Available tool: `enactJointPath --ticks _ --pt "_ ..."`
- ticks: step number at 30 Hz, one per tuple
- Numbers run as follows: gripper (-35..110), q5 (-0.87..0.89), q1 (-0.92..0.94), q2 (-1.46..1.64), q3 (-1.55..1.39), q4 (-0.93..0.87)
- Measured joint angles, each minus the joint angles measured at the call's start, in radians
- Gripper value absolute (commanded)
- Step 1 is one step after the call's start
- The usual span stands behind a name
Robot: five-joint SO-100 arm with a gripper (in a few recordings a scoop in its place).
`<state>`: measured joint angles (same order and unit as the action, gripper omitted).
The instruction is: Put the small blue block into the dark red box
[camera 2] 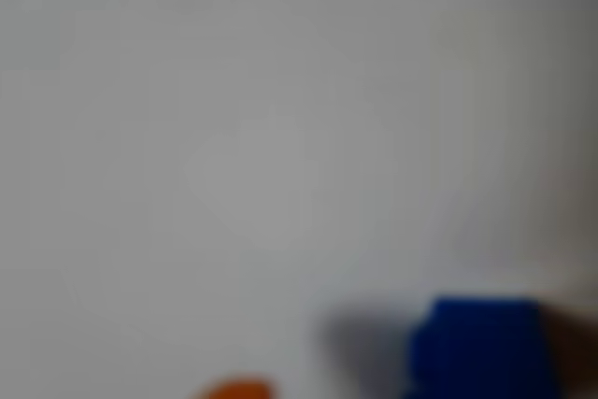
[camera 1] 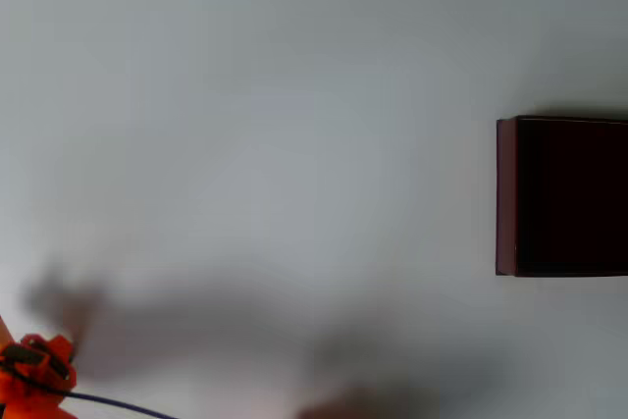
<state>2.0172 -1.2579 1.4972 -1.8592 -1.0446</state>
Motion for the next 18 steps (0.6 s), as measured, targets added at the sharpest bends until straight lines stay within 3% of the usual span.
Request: enactJointPath --ticks 15,18 --pt "16 0.032 0.005 0.032 -0.11 0.046" --pt "8 0.032 -0.009 0.06 -0.141 0.057"
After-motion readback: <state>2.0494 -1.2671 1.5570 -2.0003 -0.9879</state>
